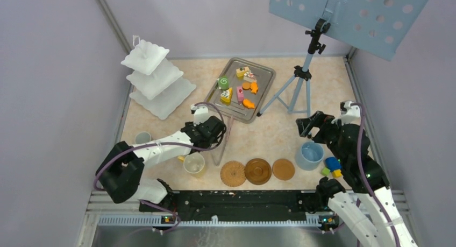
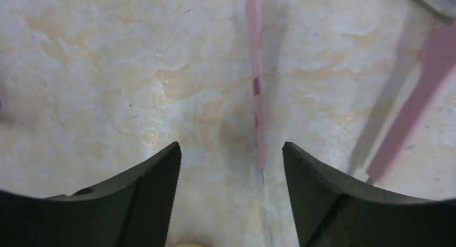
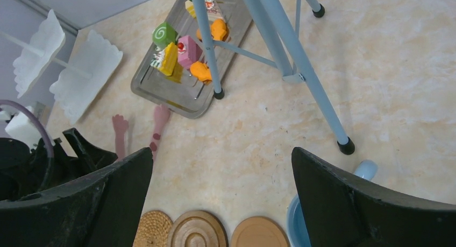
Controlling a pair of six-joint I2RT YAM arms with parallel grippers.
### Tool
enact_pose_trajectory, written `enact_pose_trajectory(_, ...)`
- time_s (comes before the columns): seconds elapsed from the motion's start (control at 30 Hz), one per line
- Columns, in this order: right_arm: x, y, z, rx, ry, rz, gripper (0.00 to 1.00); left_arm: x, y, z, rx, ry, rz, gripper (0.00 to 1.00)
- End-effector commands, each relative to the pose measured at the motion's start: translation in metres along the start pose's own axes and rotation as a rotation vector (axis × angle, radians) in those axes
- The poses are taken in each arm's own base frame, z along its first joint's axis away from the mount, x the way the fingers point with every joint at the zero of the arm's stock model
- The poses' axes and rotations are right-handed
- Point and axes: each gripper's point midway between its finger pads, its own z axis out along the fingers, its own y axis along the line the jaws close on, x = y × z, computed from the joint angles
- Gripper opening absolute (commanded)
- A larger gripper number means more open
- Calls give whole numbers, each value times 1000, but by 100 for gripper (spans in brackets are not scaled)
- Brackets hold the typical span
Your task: Serve the afternoon tea
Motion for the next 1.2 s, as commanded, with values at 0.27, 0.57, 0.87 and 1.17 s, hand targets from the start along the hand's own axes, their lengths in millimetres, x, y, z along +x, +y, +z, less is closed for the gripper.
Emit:
enact_pose_trajectory(0.27,-5,10,-2,-41,-2,-15,99,20,-17,38,-22,65,1,31)
enact_pose_trajectory(0.57,-4,6,0,-25,-4,-33,99,-7,-23,38,-9,-33,19,0)
enact_pose_trajectory(0.87,-1,4,3,-19,10,-40,99,-43,-49,33,81,-120,-27,0)
enact_pose_trajectory(1.17,0,3,2,-15,11,-41,99,-45,-43,26,105,-140,-60,0)
